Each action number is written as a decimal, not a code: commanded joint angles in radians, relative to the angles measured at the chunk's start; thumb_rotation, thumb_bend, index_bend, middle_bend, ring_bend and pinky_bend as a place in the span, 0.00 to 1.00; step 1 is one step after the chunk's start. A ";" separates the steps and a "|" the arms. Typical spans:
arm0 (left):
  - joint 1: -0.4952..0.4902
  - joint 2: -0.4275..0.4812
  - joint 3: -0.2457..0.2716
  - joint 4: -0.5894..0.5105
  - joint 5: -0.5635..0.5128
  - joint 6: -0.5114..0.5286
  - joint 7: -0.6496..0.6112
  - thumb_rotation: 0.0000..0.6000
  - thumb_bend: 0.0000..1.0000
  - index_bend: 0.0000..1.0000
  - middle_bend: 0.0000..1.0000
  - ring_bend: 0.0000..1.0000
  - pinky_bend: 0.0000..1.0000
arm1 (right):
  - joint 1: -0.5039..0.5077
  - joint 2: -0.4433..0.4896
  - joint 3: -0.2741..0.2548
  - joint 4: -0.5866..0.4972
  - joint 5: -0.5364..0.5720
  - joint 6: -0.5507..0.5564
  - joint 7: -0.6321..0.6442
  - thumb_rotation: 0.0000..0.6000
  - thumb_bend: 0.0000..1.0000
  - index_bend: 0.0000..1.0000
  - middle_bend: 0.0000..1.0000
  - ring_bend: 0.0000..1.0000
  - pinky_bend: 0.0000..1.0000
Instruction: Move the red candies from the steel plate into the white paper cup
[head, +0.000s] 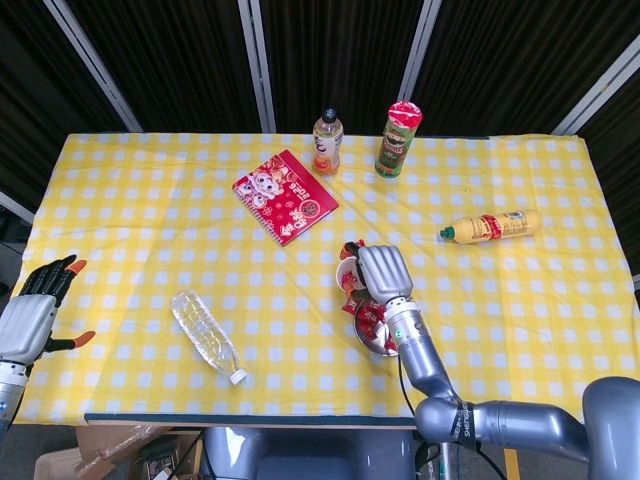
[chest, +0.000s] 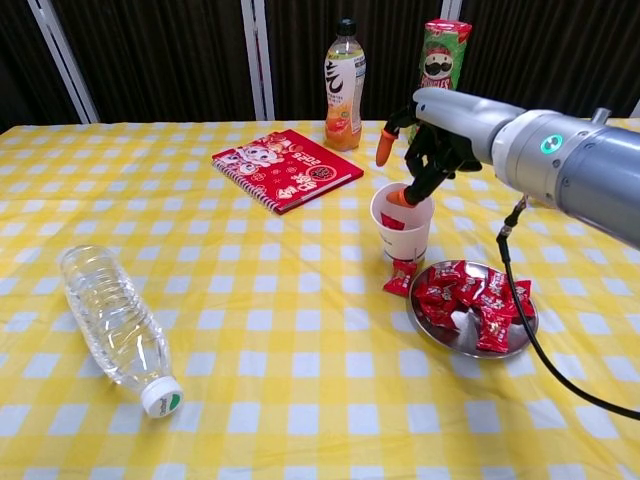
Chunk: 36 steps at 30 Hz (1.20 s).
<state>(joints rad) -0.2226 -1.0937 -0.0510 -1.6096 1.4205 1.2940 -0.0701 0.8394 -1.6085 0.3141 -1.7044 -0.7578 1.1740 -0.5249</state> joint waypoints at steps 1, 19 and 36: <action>0.001 0.000 0.001 0.002 0.004 0.003 -0.002 1.00 0.09 0.00 0.00 0.00 0.00 | -0.021 0.039 -0.006 -0.074 -0.056 0.052 -0.008 1.00 0.32 0.39 0.81 0.81 0.92; 0.013 -0.014 0.002 0.010 0.047 0.059 0.008 1.00 0.09 0.00 0.00 0.00 0.00 | -0.268 0.224 -0.301 -0.302 -0.245 0.259 -0.106 1.00 0.32 0.26 0.81 0.81 0.92; 0.021 -0.034 0.001 0.035 0.066 0.092 0.017 1.00 0.07 0.00 0.00 0.00 0.00 | -0.297 0.074 -0.296 -0.129 -0.145 0.138 -0.110 1.00 0.23 0.21 0.81 0.81 0.92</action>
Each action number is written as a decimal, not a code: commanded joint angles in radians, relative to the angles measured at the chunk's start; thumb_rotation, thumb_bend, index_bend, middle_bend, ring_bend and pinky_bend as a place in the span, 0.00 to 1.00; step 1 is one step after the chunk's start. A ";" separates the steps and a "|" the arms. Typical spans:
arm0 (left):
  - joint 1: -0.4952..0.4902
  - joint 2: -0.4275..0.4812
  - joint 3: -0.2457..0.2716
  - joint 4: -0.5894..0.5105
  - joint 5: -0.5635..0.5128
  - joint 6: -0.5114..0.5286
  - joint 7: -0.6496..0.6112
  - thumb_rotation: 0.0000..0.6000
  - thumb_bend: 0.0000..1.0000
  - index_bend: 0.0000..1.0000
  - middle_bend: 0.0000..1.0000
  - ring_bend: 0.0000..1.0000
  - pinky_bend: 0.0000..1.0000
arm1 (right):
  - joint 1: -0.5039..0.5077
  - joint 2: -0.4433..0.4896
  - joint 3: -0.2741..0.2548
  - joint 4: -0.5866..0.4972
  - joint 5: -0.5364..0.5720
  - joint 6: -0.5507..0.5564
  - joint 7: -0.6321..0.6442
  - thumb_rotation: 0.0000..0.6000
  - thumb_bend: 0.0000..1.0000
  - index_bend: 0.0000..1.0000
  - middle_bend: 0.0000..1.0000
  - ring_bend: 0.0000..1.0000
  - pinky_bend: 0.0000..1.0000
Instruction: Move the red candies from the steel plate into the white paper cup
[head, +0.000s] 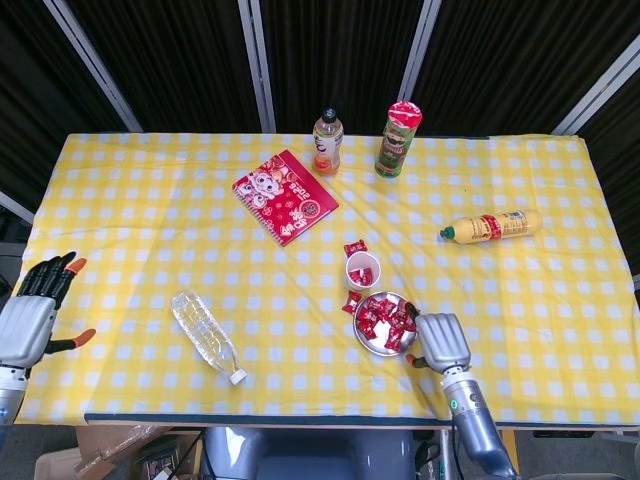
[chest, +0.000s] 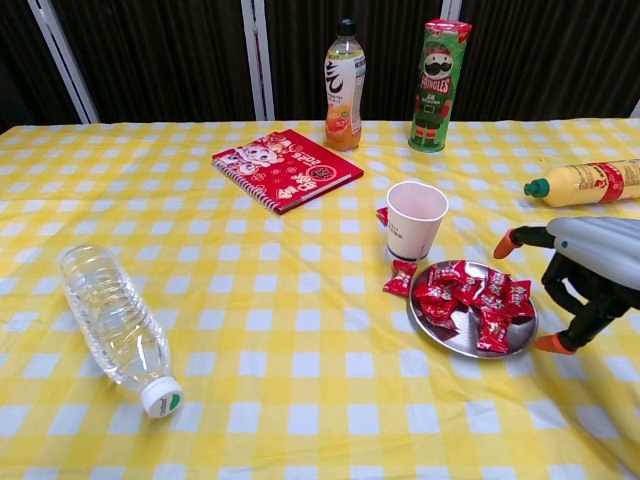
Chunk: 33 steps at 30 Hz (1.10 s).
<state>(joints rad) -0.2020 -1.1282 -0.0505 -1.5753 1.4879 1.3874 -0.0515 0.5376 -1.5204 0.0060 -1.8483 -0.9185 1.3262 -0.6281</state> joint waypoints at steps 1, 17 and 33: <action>0.000 0.001 0.000 0.001 -0.002 -0.002 -0.003 1.00 0.07 0.00 0.00 0.00 0.00 | 0.008 -0.020 0.017 0.022 0.023 -0.020 -0.010 1.00 0.23 0.21 0.81 0.81 0.92; -0.009 0.007 0.001 -0.003 -0.012 -0.029 -0.012 1.00 0.07 0.00 0.00 0.00 0.00 | 0.038 -0.083 0.086 0.157 0.134 -0.133 0.000 1.00 0.23 0.24 0.81 0.81 0.92; -0.012 0.011 0.002 -0.009 -0.014 -0.036 -0.016 1.00 0.07 0.00 0.00 0.00 0.00 | 0.032 -0.119 0.105 0.223 0.075 -0.164 0.079 1.00 0.58 0.61 0.81 0.81 0.92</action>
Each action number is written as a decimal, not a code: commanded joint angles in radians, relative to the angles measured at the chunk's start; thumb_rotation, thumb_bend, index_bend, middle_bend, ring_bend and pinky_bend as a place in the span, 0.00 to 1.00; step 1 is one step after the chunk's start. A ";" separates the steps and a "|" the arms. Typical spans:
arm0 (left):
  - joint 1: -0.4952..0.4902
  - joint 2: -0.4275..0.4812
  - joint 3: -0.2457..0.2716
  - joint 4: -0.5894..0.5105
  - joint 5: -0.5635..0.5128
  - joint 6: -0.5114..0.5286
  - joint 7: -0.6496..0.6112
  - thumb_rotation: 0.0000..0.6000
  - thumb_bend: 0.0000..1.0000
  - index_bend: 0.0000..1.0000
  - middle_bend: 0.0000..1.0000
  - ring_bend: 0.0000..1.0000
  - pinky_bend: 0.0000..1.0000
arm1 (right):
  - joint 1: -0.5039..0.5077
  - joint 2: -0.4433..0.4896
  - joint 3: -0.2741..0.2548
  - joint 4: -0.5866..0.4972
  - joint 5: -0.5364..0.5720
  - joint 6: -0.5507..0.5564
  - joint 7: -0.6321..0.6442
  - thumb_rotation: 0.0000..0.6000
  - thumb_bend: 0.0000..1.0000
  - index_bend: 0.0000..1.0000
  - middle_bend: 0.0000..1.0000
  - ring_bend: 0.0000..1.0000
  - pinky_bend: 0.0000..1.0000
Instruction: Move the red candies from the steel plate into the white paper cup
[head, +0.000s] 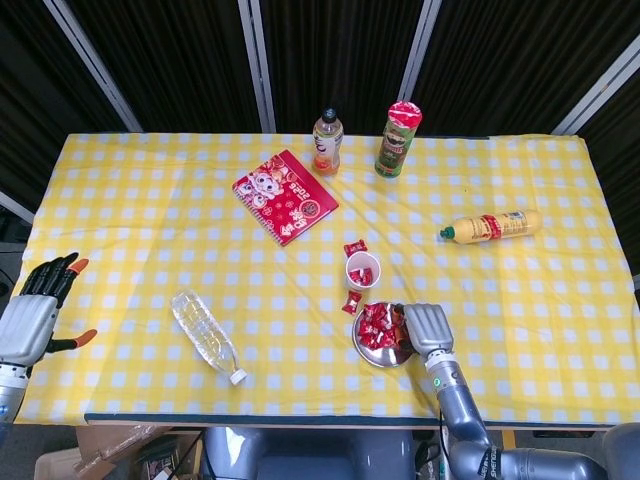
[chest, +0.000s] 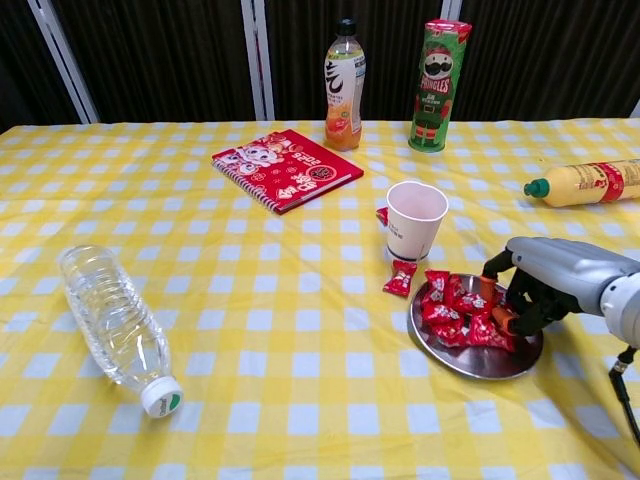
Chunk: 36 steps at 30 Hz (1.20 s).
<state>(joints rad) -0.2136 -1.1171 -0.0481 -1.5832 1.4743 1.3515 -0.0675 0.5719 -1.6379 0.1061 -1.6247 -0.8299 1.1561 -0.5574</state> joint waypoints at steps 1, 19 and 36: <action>0.000 0.000 0.000 0.000 0.000 0.001 0.000 1.00 0.07 0.00 0.00 0.00 0.00 | -0.003 -0.002 0.006 -0.002 -0.017 0.008 0.010 1.00 0.58 0.61 0.81 0.81 0.92; 0.003 0.000 0.002 0.004 0.006 0.008 -0.006 1.00 0.07 0.00 0.00 0.00 0.00 | -0.001 0.095 0.079 -0.172 -0.102 0.094 -0.008 1.00 0.59 0.61 0.81 0.81 0.92; -0.008 0.007 -0.002 -0.006 -0.015 -0.024 -0.017 1.00 0.07 0.00 0.00 0.00 0.00 | 0.149 0.068 0.238 -0.148 0.062 0.016 -0.063 1.00 0.59 0.61 0.81 0.81 0.92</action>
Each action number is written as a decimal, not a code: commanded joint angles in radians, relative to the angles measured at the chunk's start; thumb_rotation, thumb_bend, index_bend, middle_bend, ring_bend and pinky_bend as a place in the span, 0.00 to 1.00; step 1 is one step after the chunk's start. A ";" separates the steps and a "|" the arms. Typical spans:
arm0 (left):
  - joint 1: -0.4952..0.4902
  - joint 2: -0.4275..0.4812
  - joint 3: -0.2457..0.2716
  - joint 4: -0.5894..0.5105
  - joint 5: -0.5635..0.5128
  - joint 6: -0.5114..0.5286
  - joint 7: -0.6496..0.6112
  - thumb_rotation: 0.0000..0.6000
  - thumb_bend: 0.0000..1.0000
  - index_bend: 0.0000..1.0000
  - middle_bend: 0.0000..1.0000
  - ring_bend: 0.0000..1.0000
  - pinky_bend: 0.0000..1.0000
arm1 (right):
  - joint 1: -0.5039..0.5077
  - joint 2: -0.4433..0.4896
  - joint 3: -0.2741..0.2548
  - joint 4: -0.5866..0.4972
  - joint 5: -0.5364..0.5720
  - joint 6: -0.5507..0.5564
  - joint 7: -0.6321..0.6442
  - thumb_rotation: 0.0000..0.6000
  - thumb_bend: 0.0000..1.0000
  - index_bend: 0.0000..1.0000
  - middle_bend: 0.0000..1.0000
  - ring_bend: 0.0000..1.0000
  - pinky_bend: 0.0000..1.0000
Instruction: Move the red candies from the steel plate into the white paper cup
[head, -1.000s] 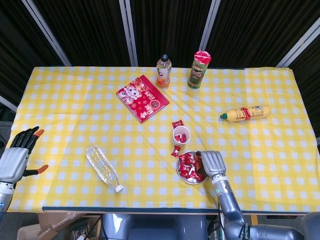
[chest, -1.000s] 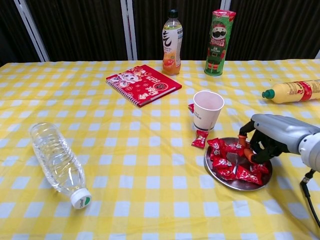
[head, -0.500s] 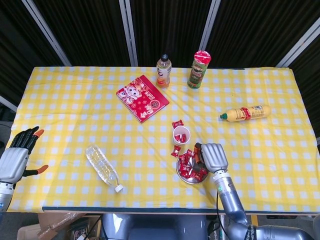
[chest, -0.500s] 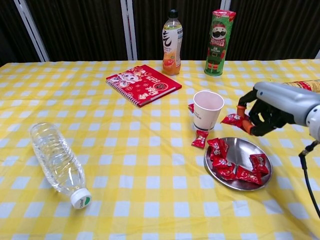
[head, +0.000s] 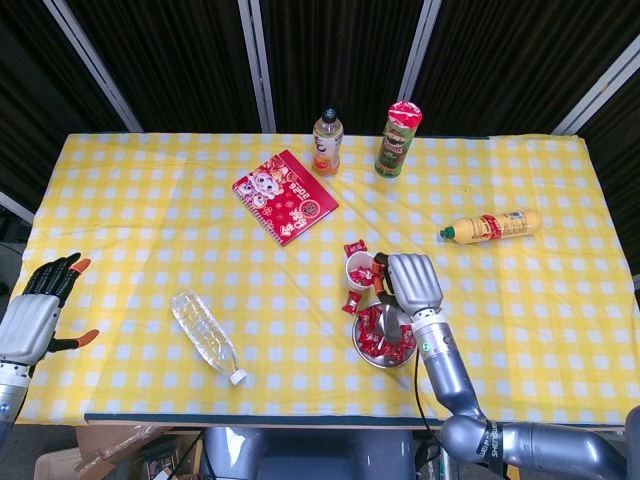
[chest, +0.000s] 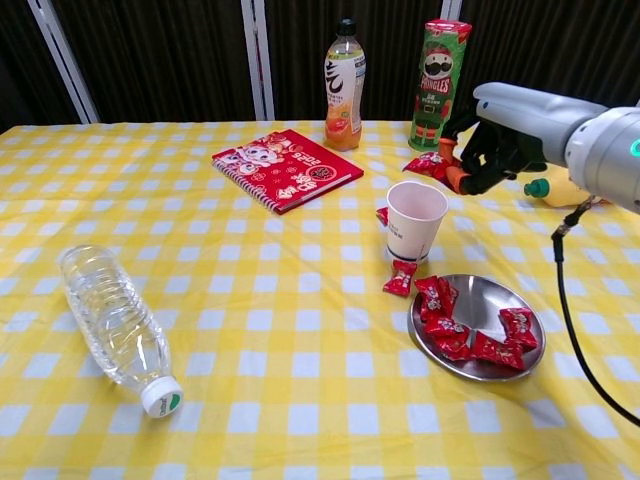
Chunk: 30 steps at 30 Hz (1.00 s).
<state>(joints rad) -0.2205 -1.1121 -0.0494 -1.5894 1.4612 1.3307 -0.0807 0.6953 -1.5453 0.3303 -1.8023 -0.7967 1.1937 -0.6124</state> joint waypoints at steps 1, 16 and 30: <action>-0.002 0.002 0.000 -0.001 -0.003 -0.004 -0.006 1.00 0.07 0.00 0.00 0.00 0.00 | 0.033 -0.032 0.017 0.040 0.038 -0.028 -0.008 1.00 0.59 0.61 0.81 0.81 0.92; 0.002 -0.008 -0.003 0.033 0.013 0.020 -0.014 1.00 0.07 0.00 0.00 0.00 0.00 | 0.111 -0.133 0.019 0.222 0.107 -0.099 0.026 1.00 0.58 0.61 0.81 0.81 0.92; 0.000 -0.007 -0.001 0.025 0.009 0.013 -0.006 1.00 0.07 0.00 0.00 0.00 0.00 | 0.125 -0.140 0.024 0.264 0.141 -0.124 0.071 1.00 0.58 0.57 0.81 0.81 0.92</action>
<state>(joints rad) -0.2204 -1.1189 -0.0510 -1.5651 1.4707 1.3446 -0.0867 0.8202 -1.6857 0.3538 -1.5385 -0.6552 1.0696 -0.5422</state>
